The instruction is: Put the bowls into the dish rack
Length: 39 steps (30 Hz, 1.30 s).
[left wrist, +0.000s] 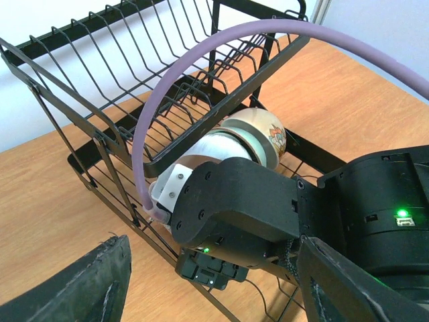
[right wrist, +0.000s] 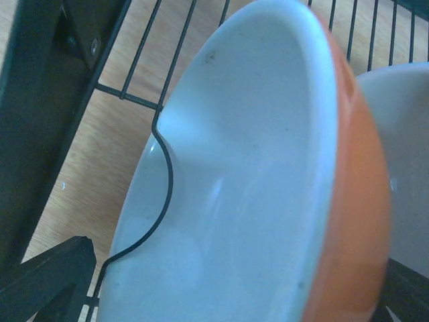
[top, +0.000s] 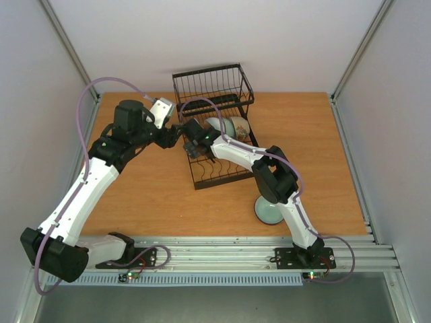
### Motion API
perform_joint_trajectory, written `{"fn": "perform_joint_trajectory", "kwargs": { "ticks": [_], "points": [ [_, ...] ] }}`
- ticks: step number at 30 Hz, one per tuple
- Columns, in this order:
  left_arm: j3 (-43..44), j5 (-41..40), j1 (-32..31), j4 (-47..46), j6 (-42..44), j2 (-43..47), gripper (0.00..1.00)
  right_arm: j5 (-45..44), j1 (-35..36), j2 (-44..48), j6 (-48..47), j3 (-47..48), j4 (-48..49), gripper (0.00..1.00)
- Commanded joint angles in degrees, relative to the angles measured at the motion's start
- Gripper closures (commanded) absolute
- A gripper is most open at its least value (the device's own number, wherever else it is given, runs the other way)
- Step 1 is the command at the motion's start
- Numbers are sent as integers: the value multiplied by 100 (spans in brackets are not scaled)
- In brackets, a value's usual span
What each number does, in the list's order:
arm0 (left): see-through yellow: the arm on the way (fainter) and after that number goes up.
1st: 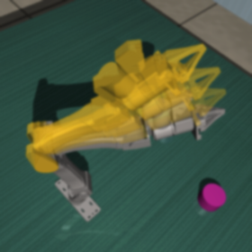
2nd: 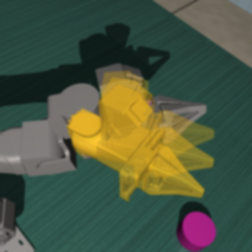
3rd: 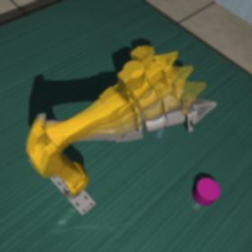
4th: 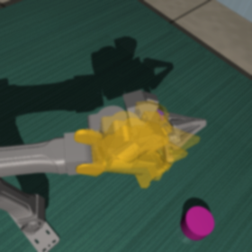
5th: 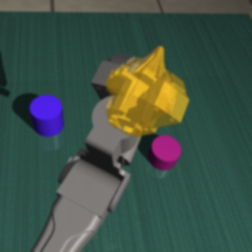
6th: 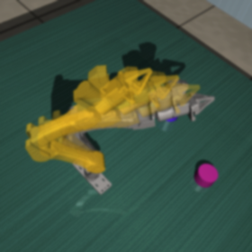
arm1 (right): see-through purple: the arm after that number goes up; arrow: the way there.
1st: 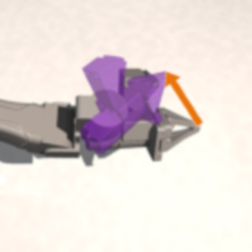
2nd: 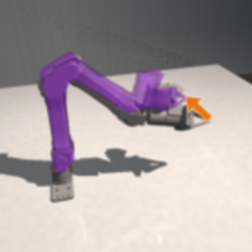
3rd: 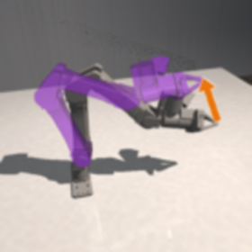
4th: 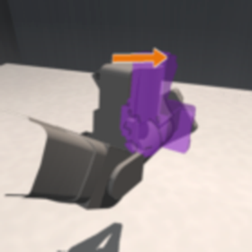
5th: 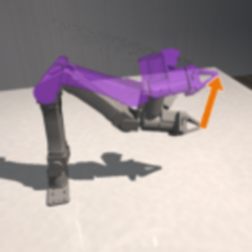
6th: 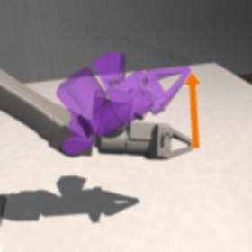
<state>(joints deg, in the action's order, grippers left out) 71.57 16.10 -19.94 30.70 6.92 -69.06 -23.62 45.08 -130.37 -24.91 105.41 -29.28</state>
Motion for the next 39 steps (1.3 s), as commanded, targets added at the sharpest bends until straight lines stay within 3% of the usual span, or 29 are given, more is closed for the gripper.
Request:
{"fn": "perform_joint_trajectory", "kwargs": {
  "ticks": [1, 19, 26, 39],
  "points": [
    [39, 62, 32, -106, 43, 1, 32, 20, -59, -26, 12, -95, 34, 1],
    [71, 235, 25, -52, -49, -194, 32, -481, 535, 2495, -217, -1595, 444, 1],
    [265, 515, -213, 248, -120, -601, 34, -687, 590, 4435, 1061, -2988, -369, 5],
    [690, -91, -2353, 551, 217, -1994, 35, -1431, 1088, 7668, 4580, -5411, -3231, 25]
  ]
}}
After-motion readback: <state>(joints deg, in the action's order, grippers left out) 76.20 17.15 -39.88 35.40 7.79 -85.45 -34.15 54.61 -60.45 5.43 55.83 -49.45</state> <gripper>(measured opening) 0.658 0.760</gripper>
